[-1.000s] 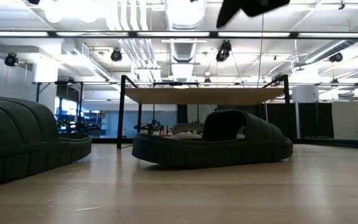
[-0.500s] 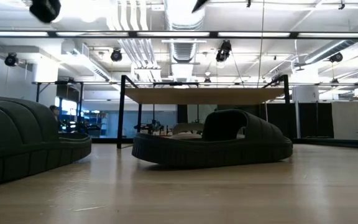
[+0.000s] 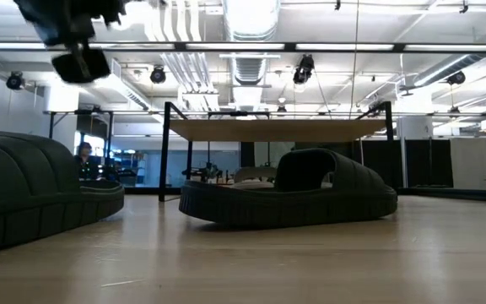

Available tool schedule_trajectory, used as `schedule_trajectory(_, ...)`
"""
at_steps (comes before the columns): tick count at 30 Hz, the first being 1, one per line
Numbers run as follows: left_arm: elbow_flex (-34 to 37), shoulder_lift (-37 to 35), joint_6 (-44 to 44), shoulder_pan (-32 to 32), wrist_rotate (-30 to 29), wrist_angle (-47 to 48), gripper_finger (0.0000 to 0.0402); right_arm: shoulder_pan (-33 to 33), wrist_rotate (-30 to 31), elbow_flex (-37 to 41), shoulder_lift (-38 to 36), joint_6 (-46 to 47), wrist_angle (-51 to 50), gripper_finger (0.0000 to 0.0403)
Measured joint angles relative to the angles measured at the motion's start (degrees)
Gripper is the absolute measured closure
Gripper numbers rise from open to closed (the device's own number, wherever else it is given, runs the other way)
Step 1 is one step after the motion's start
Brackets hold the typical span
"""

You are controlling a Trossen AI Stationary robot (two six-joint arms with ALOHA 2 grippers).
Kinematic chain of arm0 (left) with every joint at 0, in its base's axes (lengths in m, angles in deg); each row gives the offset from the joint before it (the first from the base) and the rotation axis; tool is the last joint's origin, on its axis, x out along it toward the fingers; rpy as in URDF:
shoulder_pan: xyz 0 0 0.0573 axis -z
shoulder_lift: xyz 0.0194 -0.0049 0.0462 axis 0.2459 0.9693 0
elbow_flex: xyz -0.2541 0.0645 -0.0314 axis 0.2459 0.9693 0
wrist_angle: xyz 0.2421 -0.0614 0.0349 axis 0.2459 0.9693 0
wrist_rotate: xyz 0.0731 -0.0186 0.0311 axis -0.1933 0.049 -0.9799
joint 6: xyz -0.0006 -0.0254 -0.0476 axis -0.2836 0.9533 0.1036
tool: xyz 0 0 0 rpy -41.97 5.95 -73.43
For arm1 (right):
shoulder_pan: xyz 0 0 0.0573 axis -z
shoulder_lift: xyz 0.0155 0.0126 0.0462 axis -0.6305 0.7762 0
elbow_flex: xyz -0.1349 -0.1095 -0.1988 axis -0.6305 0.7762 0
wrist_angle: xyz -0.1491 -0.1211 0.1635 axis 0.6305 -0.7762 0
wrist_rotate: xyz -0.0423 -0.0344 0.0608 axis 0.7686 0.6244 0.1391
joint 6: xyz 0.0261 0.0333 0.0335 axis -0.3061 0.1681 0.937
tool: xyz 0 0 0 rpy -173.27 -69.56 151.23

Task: Pick and place slides into the shelf
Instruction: Put the left black slide on the shelf

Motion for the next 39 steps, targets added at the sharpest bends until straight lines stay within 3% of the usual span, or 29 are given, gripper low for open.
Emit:
schedule_trajectory(5, -0.1, 7.8, -0.5, 0.6, 2.5, -0.9, 0.0402, -1.8, 0.1, 7.8, -7.5, 0.6, -1.0, 0.0221)
schedule_trajectory(11, -0.1, 12.5, -0.5, 6.3, 1.9, -3.9, 0.0402, -4.4, 1.6, 16.4, -13.4, 3.8, -0.6, 0.022)
schedule_trajectory(18, -0.2, 17.2, 0.7, 14.4, -1.8, -16.2, 0.0402, -6.9, 1.5, 23.8, -16.5, 5.5, -0.1, 0.0218)
schedule_trajectory(25, -0.5, 19.7, 3.4, 14.3, -3.9, -17.3, 0.0402, -7.2, 1.4, 27.8, -18.2, 3.4, 1.8, 0.0218)
schedule_trajectory(33, -0.6, 22.4, 8.4, 17.9, 0.7, -19.8, 0.0402, -7.3, -0.1, 30.2, -21.1, 0.8, 2.9, 0.0218)
schedule_trajectory(39, -0.5, 25.4, 9.0, 20.0, -4.8, -19.8, 0.0402, -7.3, -0.1, 32.6, -23.7, -0.9, 4.8, 0.0218)
